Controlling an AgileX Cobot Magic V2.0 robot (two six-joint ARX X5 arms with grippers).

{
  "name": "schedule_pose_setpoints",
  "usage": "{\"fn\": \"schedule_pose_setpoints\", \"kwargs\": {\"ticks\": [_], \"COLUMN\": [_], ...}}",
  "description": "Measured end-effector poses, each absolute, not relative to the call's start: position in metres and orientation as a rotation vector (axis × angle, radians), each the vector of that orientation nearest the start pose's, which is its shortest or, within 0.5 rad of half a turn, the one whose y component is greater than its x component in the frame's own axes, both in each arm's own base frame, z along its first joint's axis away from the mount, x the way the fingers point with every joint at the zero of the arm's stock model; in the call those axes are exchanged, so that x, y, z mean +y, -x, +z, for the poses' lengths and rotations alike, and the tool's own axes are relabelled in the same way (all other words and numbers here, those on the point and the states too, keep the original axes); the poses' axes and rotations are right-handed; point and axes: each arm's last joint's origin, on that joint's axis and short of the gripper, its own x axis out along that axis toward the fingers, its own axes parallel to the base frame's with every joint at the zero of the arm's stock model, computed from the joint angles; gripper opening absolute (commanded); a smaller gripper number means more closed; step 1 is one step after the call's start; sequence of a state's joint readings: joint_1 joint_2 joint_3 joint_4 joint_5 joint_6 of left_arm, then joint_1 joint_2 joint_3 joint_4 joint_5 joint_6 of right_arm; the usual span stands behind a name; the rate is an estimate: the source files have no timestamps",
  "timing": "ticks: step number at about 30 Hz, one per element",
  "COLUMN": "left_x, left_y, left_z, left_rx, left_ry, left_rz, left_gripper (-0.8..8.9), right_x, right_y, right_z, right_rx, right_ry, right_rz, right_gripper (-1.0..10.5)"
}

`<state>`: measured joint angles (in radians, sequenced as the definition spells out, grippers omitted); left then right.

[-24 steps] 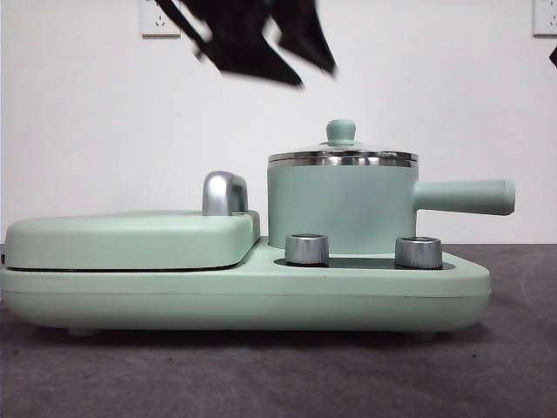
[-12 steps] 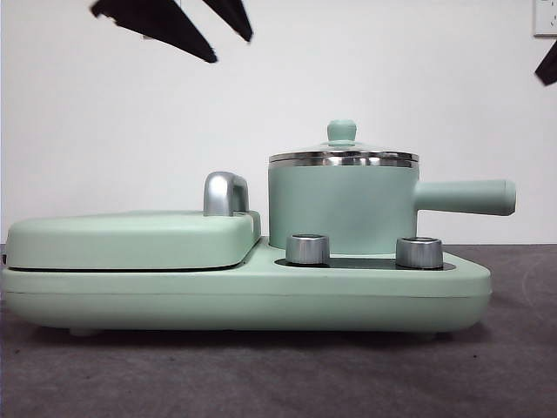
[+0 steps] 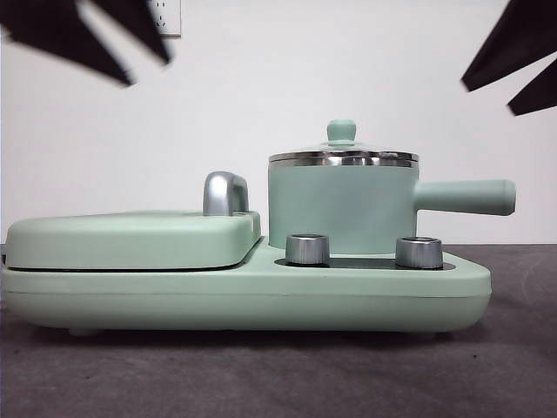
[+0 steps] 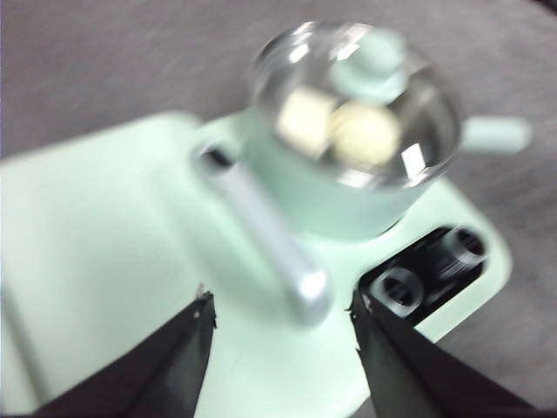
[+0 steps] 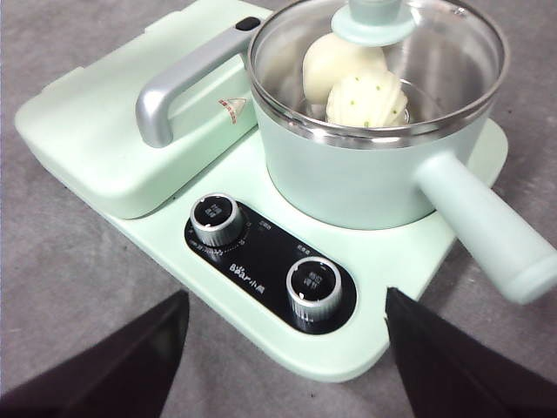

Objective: Put the buns in a small steamer

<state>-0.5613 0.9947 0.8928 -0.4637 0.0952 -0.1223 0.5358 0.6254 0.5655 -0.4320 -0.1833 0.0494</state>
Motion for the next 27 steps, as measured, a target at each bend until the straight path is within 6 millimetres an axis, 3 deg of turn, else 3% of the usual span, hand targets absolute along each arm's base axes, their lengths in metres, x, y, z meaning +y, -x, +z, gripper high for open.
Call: {"fn": "schedule_pose_setpoints", "kwargs": {"ticks": [4,9,17,18,19,20,21,27], "left_x": [-0.092,-0.072,-0.065,-0.065,-0.065,-0.064,-0.064,-0.063], "left_y": [-0.155,-0.137,-0.127,-0.127,-0.127,-0.126,-0.125,-0.124], "left_z": [0.294,0.299,0.305,0.305,0.305,0.306,0.306,0.304], "left_rx": [0.577,0.479,0.431,0.433,0.431,0.428,0.426,0.447], "left_ry": [0.012,0.08,0.121,0.123,0.123,0.124,0.13,0.123], "left_rz": [-0.514,-0.361,-0.335,-0.334,-0.334,-0.335,-0.335,-0.331], "left_gripper": [2.58,2.57,2.37,1.69,0.5,0.19,0.1,0.09], "right_x": [0.083,0.092,0.096,0.096,0.095,0.095,0.095,0.094], "right_y": [-0.13,-0.145,-0.152,-0.151,-0.15,-0.15,-0.15,-0.149], "right_z": [0.265,0.282,0.289,0.29,0.29,0.291,0.291,0.291], "right_rx": [0.496,0.414,0.335,0.331,0.328,0.326,0.323,0.326], "right_ry": [0.039,0.019,-0.018,-0.022,-0.023,-0.028,-0.027,-0.028], "right_rz": [0.693,0.698,0.701,0.702,0.701,0.701,0.7,0.699], "right_gripper": [3.5,3.5,3.4,2.7,1.4,-0.2,0.3,0.2]}}
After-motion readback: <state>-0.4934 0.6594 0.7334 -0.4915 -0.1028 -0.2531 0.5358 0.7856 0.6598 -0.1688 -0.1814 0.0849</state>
